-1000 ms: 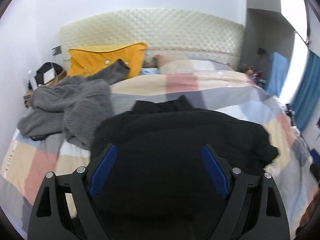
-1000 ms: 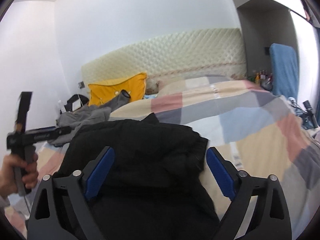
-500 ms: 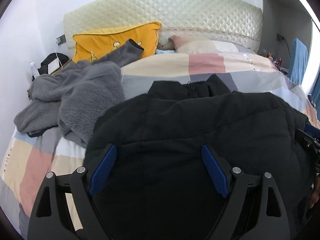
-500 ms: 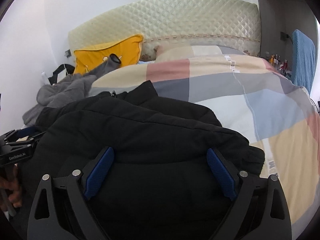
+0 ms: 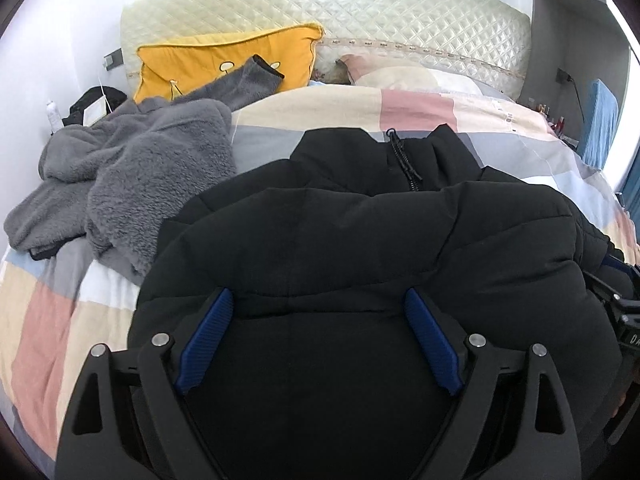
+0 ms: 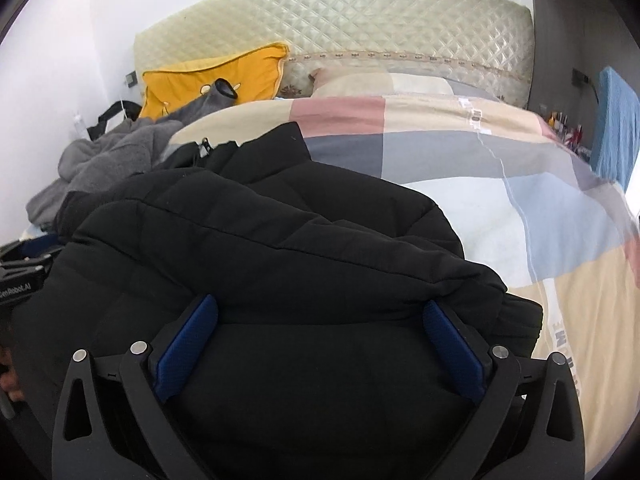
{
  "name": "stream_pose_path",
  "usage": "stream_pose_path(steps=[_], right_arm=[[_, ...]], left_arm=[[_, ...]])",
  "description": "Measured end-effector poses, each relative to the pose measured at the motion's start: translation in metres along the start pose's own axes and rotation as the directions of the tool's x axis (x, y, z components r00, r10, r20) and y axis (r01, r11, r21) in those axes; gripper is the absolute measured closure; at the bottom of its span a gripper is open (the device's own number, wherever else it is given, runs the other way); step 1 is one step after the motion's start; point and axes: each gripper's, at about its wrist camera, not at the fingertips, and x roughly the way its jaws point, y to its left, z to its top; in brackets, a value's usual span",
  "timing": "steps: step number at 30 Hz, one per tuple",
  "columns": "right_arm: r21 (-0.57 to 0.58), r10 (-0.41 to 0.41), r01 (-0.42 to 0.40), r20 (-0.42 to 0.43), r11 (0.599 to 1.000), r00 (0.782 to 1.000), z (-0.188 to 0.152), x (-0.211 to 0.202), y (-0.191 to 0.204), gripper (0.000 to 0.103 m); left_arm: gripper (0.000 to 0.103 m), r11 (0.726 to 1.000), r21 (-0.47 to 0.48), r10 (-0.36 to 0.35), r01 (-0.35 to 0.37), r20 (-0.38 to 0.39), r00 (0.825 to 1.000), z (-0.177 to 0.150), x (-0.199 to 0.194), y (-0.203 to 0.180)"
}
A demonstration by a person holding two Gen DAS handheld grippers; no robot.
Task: Fold large clothes
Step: 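Lay the sleeve on the jacket body and open the left gripper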
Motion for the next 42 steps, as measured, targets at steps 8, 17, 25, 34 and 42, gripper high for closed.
stream_pose_path(steps=[8, 17, 25, 34, 42], right_arm=[[0.02, -0.035, 0.035, -0.012, 0.999, 0.999, -0.006, 0.008, 0.002, 0.0], [0.028, -0.108, 0.107, 0.042, 0.994, 0.993, -0.011, -0.058, 0.011, 0.003], [0.041, -0.097, 0.093, 0.139, 0.995, 0.986, 0.016, -0.177, 0.018, 0.003], [-0.035, -0.098, 0.113, 0.297, 0.993, 0.95, 0.032, -0.336, 0.048, 0.002], [0.004, -0.066, 0.067, 0.285, 0.998, 0.956, 0.006, -0.415, 0.048, 0.001]], left_arm=[[0.014, 1.0, 0.006, 0.01, -0.01, -0.033, 0.999, 0.0, 0.017, -0.005], [0.014, 0.999, -0.033, -0.017, 0.014, -0.075, 0.997, 0.001, -0.028, 0.002], [0.014, 0.999, -0.025, -0.021, 0.022, 0.013, 1.0, 0.02, -0.148, 0.004], [0.014, 0.997, -0.016, -0.073, 0.076, 0.134, 0.988, 0.031, -0.313, -0.012], [0.013, 0.997, -0.019, -0.073, 0.076, 0.148, 0.986, 0.011, -0.417, -0.024]])
